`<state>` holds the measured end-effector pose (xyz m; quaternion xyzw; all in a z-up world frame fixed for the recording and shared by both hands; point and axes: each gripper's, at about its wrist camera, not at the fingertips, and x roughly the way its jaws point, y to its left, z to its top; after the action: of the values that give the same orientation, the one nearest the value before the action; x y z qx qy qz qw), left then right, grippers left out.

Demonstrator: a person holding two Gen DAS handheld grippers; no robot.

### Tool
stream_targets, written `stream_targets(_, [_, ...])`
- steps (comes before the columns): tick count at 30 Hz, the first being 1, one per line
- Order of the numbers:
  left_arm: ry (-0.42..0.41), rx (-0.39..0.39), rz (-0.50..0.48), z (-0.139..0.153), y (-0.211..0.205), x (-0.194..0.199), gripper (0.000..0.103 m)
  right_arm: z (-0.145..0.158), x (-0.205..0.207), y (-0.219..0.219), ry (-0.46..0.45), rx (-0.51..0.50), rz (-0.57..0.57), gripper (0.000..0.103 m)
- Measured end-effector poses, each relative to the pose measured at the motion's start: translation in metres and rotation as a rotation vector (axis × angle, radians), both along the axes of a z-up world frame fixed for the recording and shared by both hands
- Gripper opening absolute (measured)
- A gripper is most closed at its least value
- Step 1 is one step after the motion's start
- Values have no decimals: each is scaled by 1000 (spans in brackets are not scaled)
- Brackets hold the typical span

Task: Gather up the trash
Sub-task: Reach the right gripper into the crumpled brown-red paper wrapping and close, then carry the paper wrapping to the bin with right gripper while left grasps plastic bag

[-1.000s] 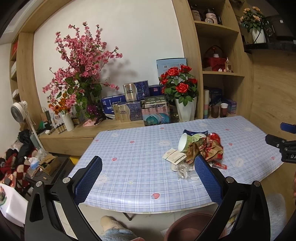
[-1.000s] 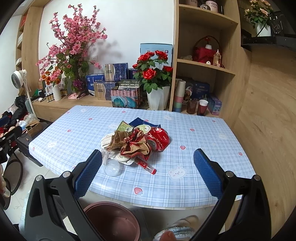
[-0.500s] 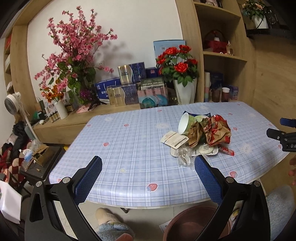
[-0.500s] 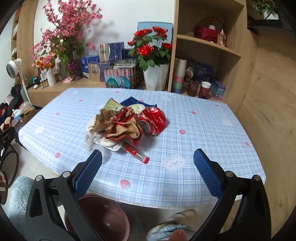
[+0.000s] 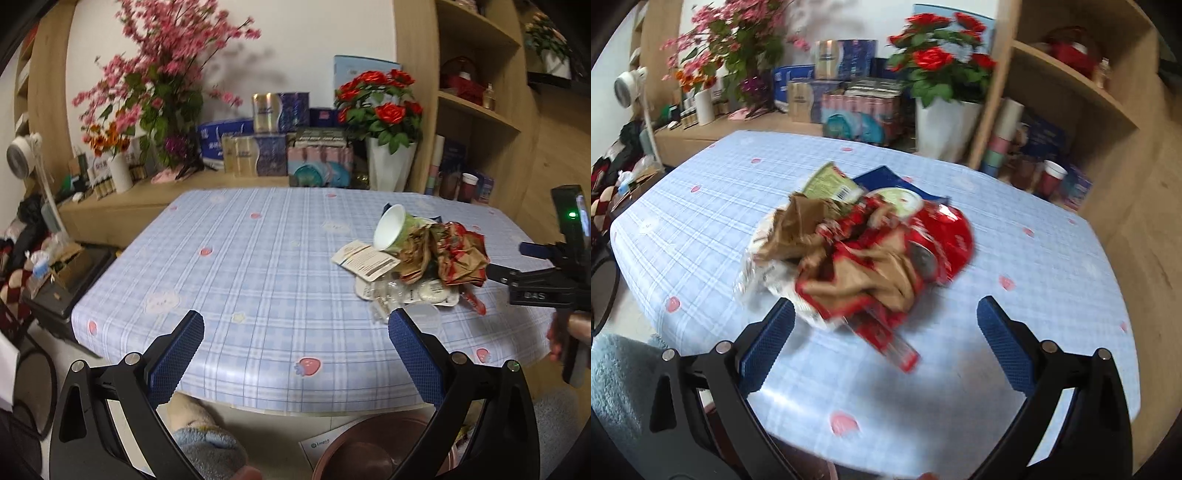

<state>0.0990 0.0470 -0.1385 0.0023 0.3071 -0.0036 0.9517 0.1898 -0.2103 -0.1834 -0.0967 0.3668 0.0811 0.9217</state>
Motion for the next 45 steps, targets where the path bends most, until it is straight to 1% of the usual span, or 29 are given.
stream_targets(1, [4,-12,13,-2,5,3,98,-1,7,7,-1,-11,11,97])
stream_targets(4, [6,-22,53,-7,15,7,98,-9,31,30,10,-90,46,97])
stream_targets(6, [7,-34,67,-10,22,12,98,-20,47,40,34,-180,36,97])
stream_targets(7, [11,-41,68,-11,25,14,98,-23,53,41,45,-186,33,97])
stream_targets(11, [17,-50,62,-18,28,22,98,-33,74,30,107,-122,-32,97])
stream_targets(15, [36,-69,28,-26,23,31,98,-41,82,15,179,7,-74,97])
stream_targets(19, [40,-71,-2,-29,13,38,98,-39,77,2,194,106,-73,83])
stream_targets(22, [39,-75,-20,-29,8,43,98,-31,69,-7,180,172,-61,77])
stream_targets(23, [40,-77,-23,-29,6,44,98,-26,65,-10,167,194,-58,76])
stream_targets(24, [42,-81,-28,-30,4,46,98,-22,61,-12,154,211,-55,73])
stream_targets(30, [50,-87,-60,-30,-9,53,98,4,42,-29,63,270,-67,72])
stream_targets(35, [66,-114,-87,-30,-18,63,98,15,32,-54,-3,273,-121,72])
stream_targets(38, [74,-123,-103,-31,-24,70,98,15,22,-68,-20,272,-149,72])
stream_targets(42, [99,-114,-147,-40,-42,76,97,9,9,-84,-15,291,-166,72])
stream_targets(45, [136,-94,-195,-53,-59,78,95,1,-2,-94,0,348,-183,72])
